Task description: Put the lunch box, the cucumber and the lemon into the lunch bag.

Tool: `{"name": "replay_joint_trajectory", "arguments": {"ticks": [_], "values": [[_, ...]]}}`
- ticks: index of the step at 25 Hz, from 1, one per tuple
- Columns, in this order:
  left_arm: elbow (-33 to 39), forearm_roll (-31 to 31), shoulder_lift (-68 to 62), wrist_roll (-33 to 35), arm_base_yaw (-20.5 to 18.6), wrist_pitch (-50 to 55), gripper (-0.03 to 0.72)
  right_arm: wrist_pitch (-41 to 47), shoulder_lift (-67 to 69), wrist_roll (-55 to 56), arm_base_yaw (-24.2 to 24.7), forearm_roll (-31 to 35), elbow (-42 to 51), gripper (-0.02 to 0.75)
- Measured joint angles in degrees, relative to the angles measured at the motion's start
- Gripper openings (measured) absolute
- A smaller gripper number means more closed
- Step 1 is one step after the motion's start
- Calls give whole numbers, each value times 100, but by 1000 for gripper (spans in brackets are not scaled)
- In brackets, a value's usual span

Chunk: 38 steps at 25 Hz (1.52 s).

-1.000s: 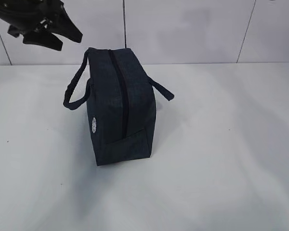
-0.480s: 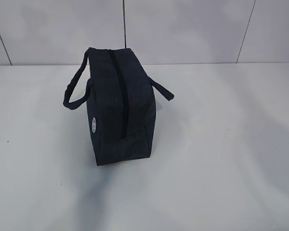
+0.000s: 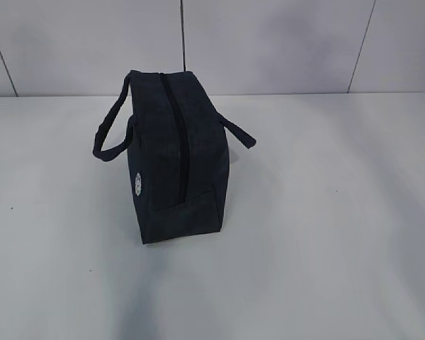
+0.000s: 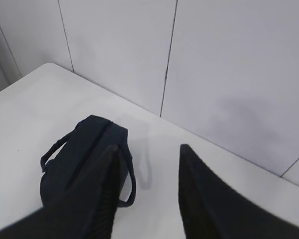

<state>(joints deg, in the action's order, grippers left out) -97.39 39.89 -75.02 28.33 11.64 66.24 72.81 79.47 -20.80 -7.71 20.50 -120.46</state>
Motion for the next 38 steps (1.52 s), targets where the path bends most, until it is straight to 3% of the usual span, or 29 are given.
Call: {"name": "replay_joint_trajectory", "arguments": {"ticks": [4, 13, 18, 28, 38], "values": [[846, -68, 886, 0, 46, -17, 427, 0, -950, 99, 0, -108, 1288, 298], [3516, -601, 3214, 0, 46, -456, 420, -426, -4030, 170, 0, -556, 4662, 297], [4420, -778, 4322, -126, 46, -301, 413, -397, -5399, 470, 0, -639, 5988, 297], [5478, -1678, 6218, -640, 46, 519, 377, 23, -7135, 588, 0, -887, 7329, 296], [6259, -2333, 7421, -896, 46, 651, 375, 36, -7728, 701, 0, -1186, 8437, 296]]}}
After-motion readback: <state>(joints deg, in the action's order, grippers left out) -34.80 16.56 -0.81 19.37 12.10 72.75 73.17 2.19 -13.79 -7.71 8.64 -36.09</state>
